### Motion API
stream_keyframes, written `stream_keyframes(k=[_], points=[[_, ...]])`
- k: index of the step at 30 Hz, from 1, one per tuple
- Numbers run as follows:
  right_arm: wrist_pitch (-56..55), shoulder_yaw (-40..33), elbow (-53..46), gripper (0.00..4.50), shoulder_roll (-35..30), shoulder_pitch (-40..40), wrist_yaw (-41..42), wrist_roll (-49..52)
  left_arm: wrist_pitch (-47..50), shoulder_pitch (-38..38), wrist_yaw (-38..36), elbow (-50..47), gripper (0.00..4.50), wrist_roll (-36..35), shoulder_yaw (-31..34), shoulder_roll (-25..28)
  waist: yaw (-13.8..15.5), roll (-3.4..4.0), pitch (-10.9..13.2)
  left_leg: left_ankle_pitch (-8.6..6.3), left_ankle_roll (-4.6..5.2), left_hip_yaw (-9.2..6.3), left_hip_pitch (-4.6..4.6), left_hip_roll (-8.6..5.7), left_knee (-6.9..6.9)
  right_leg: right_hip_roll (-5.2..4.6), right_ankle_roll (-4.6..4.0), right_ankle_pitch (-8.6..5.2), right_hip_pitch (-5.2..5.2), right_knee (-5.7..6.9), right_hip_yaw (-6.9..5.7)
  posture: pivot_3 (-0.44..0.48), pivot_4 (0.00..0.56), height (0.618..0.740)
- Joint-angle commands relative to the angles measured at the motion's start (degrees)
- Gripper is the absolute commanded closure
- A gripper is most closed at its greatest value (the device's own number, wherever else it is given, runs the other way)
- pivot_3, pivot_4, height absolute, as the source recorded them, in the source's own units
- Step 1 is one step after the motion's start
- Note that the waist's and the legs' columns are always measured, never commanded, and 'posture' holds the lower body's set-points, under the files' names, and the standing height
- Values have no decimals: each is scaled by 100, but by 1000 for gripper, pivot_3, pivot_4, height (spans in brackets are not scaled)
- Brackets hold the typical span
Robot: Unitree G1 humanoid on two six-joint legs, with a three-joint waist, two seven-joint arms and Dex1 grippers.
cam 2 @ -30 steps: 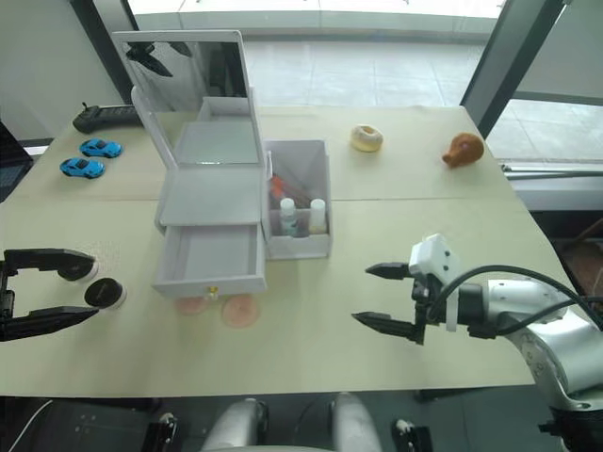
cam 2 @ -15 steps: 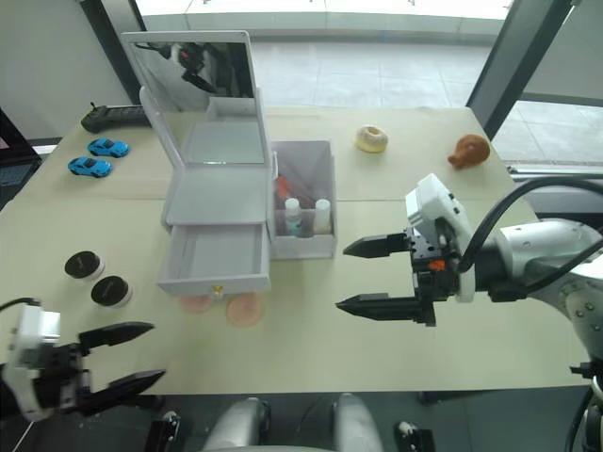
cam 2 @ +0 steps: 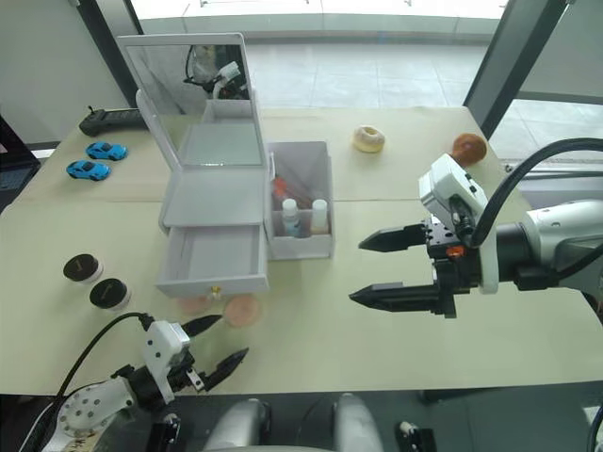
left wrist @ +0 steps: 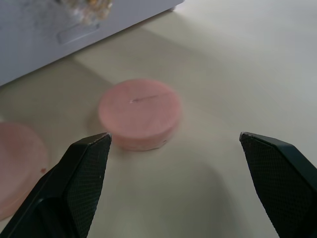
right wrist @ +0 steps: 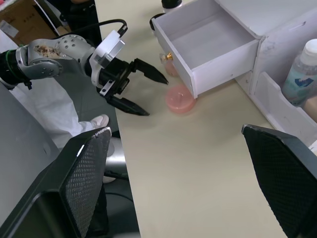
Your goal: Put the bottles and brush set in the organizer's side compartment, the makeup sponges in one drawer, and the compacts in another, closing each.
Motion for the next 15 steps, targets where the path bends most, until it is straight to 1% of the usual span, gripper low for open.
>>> stream_keyframes(k=[1,6,8,11,15], points=[[-36,-281,-129,0,-101,8,-16,134,20,-131,385,-16,33,141,-161,-132,-1,0,0,0,0,0,0,0,0,-1,5,3,0,-2,0,0,150,740],[-59,-376,-274,0,-147,139,-53,158,624,-587,619,46,33,158,-488,-137,8,1,0,0,0,0,-1,-1,0,-1,8,2,-3,0,-1,0,150,740],[-149,-441,-358,0,-137,200,-33,106,806,-734,718,78,33,329,-635,-62,-3,1,0,0,0,0,-1,-1,0,0,8,3,-4,1,-1,0,150,740],[-205,-545,-466,0,-146,338,-17,77,1126,-849,874,-14,33,437,-820,-59,6,1,0,0,0,0,-1,-1,-1,1,9,3,-3,1,-1,0,150,740],[-254,-554,-482,0,-103,357,-140,98,1657,-955,982,-77,33,321,-915,-88,16,1,0,0,0,0,1,-5,3,-2,15,1,6,-1,-1,0,150,740]])
